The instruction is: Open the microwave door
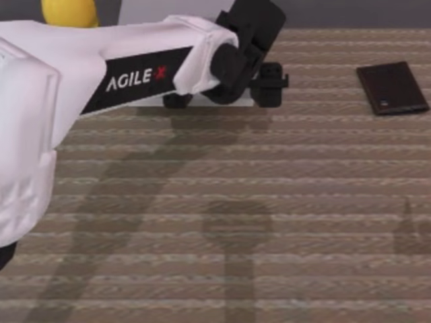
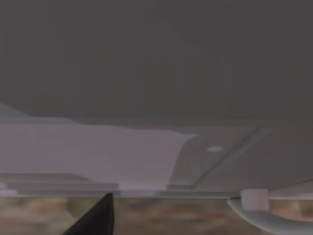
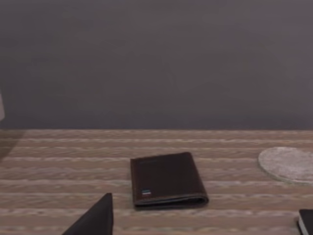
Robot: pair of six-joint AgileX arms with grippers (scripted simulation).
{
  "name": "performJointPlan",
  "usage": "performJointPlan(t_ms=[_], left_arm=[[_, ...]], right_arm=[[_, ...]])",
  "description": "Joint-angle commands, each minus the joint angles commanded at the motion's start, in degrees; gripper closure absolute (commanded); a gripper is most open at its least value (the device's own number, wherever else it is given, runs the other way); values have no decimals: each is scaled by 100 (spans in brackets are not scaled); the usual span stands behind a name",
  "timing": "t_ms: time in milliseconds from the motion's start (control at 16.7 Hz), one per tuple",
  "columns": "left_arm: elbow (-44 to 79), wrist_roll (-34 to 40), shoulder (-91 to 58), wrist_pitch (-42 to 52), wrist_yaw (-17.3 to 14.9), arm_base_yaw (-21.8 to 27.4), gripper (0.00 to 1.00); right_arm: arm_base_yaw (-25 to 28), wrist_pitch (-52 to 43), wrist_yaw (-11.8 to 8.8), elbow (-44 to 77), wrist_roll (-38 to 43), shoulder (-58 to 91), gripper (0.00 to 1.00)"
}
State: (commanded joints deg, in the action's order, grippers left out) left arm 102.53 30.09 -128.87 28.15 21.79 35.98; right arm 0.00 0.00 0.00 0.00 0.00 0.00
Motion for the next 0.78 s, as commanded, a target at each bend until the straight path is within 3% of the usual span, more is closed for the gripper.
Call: performJointPlan(t_ms=[780], left_arm=[[0,0,0,0,0,0,98]], right_arm=[[0,0,0,0,0,0,0]])
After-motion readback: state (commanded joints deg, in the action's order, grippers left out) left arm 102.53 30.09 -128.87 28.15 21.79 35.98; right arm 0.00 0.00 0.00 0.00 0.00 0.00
